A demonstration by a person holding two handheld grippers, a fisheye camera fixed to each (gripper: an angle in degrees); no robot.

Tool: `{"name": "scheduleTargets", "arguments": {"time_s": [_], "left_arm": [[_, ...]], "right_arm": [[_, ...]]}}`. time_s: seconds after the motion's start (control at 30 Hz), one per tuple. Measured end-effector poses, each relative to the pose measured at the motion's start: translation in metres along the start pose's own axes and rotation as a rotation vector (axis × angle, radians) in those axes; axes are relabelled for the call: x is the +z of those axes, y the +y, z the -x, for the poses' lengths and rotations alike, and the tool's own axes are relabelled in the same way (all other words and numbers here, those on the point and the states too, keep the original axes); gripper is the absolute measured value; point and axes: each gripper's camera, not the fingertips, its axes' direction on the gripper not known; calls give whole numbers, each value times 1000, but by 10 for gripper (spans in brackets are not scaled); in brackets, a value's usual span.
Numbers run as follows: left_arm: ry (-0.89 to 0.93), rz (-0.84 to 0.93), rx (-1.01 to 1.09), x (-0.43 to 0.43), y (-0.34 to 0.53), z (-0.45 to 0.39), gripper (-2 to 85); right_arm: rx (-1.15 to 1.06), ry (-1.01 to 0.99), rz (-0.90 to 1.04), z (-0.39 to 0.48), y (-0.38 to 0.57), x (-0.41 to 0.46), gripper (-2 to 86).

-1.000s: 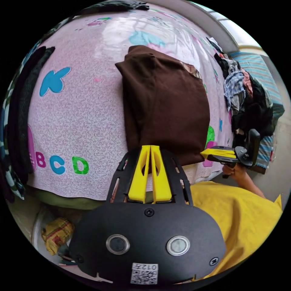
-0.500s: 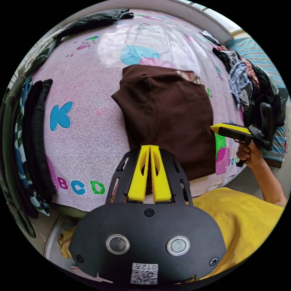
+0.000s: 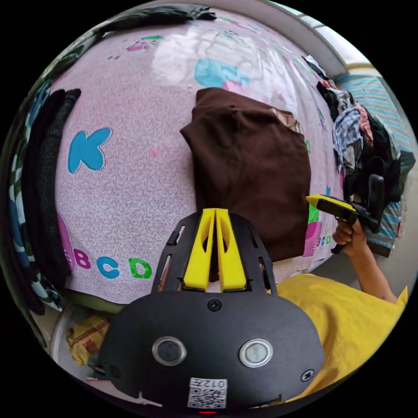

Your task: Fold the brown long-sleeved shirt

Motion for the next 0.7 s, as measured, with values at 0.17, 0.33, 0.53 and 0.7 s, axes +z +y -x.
{"name": "scheduleTargets", "arguments": {"time_s": [0.17,0.33,0.53,0.7], "left_arm": [[195,-120,-85,-24,45,41,4],[589,-189,-265,-9,117,92,6],[830,-195,-460,43,201,125,15],[911,-205,-524,78,242,136,36]], "right_arm": [[30,-57,5,-8,32,-5,34],[207,-287,49,-60,78,28,88],[298,-416,57,-85,110,80,111],[281,-417,58,-83,110,103,113]]}}
